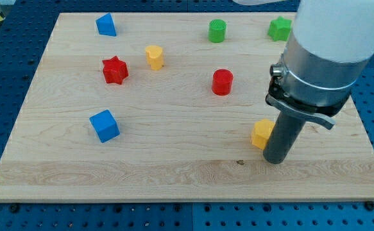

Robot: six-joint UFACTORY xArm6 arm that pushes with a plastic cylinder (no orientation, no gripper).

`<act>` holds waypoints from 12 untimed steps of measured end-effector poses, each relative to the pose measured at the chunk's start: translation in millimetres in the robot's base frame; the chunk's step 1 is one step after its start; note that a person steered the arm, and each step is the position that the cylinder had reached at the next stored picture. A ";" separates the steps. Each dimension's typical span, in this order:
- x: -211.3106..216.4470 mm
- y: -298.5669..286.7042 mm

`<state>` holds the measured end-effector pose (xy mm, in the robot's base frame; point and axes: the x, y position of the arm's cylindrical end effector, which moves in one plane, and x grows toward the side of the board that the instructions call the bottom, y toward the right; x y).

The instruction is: Slide the yellow hexagon towards the red circle

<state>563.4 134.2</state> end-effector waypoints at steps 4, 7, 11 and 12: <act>0.0 4.9; -2.5 4.9; -12.0 -0.3; -12.2 -3.0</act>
<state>551.1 131.2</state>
